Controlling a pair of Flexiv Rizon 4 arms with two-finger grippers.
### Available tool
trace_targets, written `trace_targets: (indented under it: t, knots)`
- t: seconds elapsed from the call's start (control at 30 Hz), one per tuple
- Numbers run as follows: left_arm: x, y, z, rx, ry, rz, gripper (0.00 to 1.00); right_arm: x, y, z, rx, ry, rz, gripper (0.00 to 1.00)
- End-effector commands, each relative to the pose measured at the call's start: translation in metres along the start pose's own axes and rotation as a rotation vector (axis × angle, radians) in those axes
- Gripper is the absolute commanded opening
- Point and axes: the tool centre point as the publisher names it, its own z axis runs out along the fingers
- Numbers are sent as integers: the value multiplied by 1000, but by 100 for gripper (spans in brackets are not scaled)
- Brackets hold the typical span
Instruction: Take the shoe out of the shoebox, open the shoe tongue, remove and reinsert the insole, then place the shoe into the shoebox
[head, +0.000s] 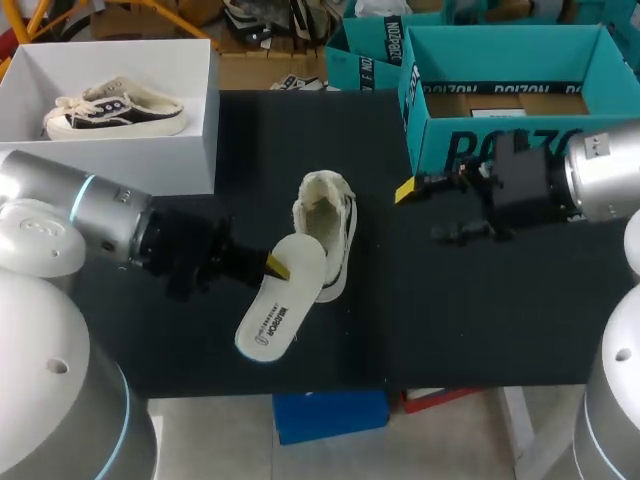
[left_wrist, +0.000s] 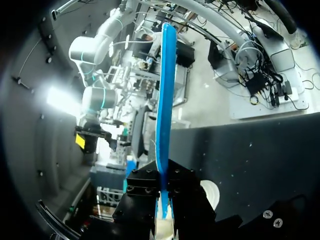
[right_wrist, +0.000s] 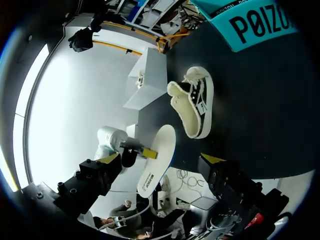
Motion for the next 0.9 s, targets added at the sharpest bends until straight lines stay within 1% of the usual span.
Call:
trace_targets:
  t: [0.03,0.17,0.37,0.53,0.57,0.73,0.9]
  knots:
    - [0,-2,-2,15,18,-1,0,6,-23,-37,-89,-56,7,100]
    - [2,-5,0,36,43,-3,0,8,-30,-42,-99,-71,12,100]
    - [5,-8,4,70,130,-32,0,8,-30,-42,-99,-71,12,100]
    - [11,-8,5,107,169,-61,0,8,-30,-42,-99,-71,12,100]
    - [14,-7,7,128,184,-78,0,8,-30,-42,-99,-71,12,100]
    - [21,3,12,135,242,-89,0,8,-30,-42,-99,-71,12,100]
    - [24,19,15,147,264,-86,0,8,-30,-42,-99,-71,12,100]
